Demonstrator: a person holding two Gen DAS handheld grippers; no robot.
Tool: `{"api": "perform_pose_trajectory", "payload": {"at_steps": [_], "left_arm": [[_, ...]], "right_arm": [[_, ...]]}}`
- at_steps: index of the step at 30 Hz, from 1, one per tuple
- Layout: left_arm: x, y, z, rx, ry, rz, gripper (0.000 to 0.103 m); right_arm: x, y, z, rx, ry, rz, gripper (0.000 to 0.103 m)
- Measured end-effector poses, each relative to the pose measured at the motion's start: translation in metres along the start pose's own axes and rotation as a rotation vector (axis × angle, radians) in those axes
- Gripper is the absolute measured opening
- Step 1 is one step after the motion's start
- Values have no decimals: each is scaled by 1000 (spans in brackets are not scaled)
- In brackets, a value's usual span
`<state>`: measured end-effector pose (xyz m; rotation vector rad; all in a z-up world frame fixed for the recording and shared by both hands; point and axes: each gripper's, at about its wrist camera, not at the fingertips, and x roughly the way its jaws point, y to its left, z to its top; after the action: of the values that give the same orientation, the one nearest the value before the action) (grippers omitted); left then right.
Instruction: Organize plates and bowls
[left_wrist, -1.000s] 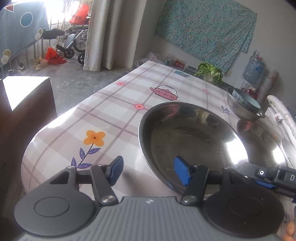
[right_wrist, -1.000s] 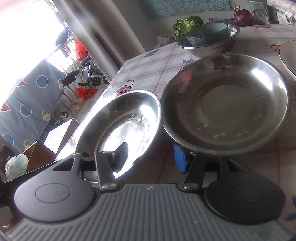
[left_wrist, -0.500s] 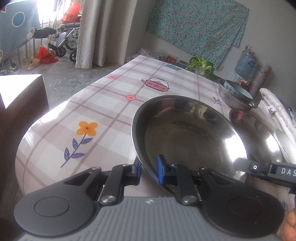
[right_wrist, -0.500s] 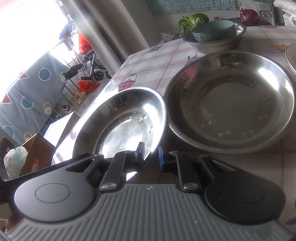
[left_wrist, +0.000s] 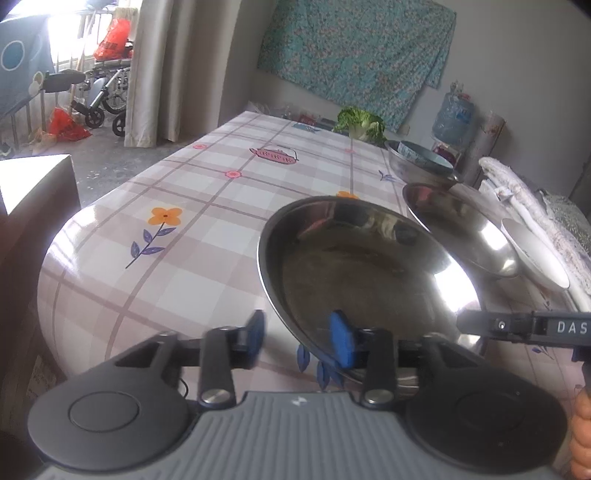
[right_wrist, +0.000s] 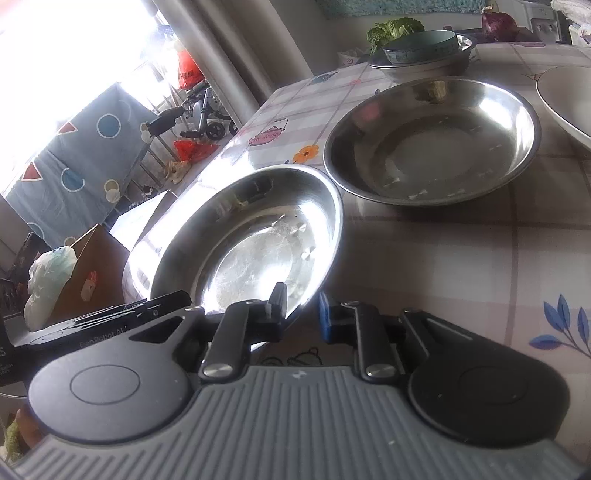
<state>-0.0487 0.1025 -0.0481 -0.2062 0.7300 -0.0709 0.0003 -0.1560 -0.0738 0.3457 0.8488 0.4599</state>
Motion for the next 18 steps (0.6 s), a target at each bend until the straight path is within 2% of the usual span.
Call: {"api": "perform_pose_trajectory", "payload": {"at_steps": [4,6,7,8,9,13,18], "left_arm": [[-8,0,4,-7,-27,-4,75],[-14,3,6,-18,-53,6,93],[-17,6,8,-28,-69,11,96],[-18,8,9,-36,-80,15,102],[-20,11,11,-43,-89,21,103],[-19,23,19,-62,-83,42,103],[-15,32,23,-87,-71,93,103]], "right_arm": [[-9,-3,-7,12,-17,-27,43],[-15,-3,-10,23,-20,-37,64],[-17,-3,-10,20,-20,-46,69],[-20,-2,-10,12,-26,-57,78],[-24,-1,-10,-1,-39,-74,85],[-44,0,-8,-53,-111,-167,100],[-57,-4,-4,-85,-141,-277,102]]}}
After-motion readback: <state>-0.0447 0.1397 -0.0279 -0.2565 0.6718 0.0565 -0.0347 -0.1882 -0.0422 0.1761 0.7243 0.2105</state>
